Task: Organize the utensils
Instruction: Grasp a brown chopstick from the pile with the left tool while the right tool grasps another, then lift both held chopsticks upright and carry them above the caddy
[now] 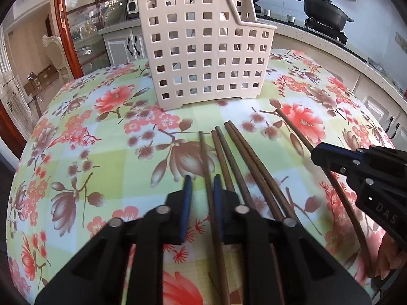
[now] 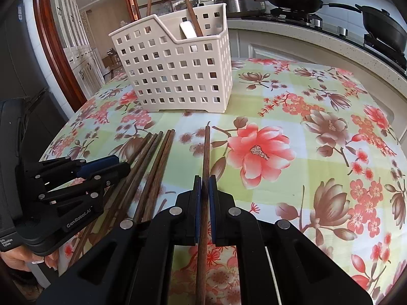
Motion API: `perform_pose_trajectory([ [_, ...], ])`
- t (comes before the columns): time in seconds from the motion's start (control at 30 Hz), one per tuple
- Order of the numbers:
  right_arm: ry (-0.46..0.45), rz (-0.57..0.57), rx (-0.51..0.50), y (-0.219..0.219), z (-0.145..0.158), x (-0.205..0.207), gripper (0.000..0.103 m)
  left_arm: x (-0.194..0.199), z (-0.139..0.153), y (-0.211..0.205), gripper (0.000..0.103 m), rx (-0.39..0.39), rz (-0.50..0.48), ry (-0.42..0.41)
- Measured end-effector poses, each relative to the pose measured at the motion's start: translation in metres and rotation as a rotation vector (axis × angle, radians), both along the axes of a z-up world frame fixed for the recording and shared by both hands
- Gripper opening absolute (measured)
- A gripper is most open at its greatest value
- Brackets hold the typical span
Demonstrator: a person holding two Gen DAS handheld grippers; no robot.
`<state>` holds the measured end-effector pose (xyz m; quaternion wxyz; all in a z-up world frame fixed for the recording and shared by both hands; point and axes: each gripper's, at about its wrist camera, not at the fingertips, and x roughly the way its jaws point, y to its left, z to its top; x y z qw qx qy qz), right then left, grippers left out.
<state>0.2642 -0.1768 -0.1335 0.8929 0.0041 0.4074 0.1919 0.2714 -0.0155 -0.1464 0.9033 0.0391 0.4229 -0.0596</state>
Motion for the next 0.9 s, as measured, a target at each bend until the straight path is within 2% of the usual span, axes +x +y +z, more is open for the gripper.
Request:
perform_pose_trajectory([
  [0.3, -0.003, -0.006, 0.021, -0.001, 0.002, 0.0, 0.006, -0.001, 0.001, 0.0, 0.005, -0.053, -0.033, 0.002],
  [0.43, -0.023, -0.008, 0.032, -0.003, 0.01, -0.002, 0.006, -0.008, 0.014, 0.005, 0.005, -0.067, -0.026, -0.03],
  [0.6, -0.081, 0.002, 0.051, -0.003, 0.032, -0.011, 0.006, -0.025, 0.044, 0.012, 0.005, -0.094, -0.023, -0.103],
  [0.9, -0.224, 0.027, 0.087, -0.003, 0.079, -0.038, 0.006, -0.064, 0.094, 0.019, 0.005, -0.094, -0.014, -0.272],
])
